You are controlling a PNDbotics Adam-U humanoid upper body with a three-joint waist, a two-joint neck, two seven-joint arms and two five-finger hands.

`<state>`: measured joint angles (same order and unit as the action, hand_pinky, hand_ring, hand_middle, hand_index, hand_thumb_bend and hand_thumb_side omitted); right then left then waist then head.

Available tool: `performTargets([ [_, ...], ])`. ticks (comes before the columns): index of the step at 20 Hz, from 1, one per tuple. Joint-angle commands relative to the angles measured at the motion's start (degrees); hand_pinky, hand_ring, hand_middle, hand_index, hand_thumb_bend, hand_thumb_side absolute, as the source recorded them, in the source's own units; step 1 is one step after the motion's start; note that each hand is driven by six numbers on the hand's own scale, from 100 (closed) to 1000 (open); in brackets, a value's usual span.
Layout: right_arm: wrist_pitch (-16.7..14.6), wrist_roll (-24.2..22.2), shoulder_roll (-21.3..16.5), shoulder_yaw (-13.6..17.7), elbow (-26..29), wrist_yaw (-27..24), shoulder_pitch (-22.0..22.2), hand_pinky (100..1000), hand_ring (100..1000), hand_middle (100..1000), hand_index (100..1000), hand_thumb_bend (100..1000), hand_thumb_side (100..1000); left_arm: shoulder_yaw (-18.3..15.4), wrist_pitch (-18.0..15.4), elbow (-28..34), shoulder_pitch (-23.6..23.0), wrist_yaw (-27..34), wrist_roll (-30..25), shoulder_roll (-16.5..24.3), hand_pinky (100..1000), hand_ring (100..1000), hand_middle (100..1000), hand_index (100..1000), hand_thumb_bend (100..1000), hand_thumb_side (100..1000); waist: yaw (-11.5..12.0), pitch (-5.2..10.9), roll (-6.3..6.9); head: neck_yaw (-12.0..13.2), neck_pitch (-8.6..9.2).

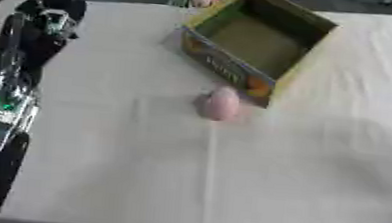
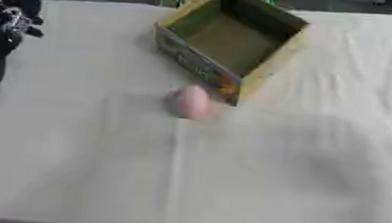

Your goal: Pick up objects on the table and place them in the box.

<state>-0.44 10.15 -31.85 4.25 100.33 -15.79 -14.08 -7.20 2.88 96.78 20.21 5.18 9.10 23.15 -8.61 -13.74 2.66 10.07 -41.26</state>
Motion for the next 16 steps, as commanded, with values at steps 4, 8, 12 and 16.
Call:
performTargets([
  [4, 0.06, 0.19, -1.31, 0.64, 0.64, -0.24, -0.62, 644, 722, 681, 794, 100, 246, 1.45, 0.25, 1.64, 1.11, -1.08, -1.54, 2.23, 545, 596, 621, 684, 607, 495, -0.13, 1.1, -0.15, 0.29, -0.1],
  [8, 0.08, 0.08, -1.29, 0.53, 0.61, -0.26, -0.73, 644, 722, 681, 794, 100, 246, 3.54, 0.64, 1.98, 1.54, -2.48, -3.44, 3.27, 546, 597, 622, 689, 604, 496, -0.23, 1.14, -0.1, 0.42, -0.04],
  [12, 0.1, -0.01, -1.32, 0.46, 0.6, -0.26, -0.76, 644, 722, 681, 794, 100, 246, 6.05, 1.25, 2.13, 2.03, -4.38, -5.25, 4.28, 545, 595, 622, 692, 601, 489, -0.35, 1.15, -0.09, 0.6, 0.05],
  [16, 0.14, -0.17, -1.31, 0.3, 0.59, -0.29, -0.92, 644, 722, 681, 794, 100, 246, 9.55, 2.23, 2.17, 2.82, -8.13, -6.91, 5.87, 545, 592, 619, 701, 599, 477, -0.52, 1.17, -0.06, 0.81, 0.21],
])
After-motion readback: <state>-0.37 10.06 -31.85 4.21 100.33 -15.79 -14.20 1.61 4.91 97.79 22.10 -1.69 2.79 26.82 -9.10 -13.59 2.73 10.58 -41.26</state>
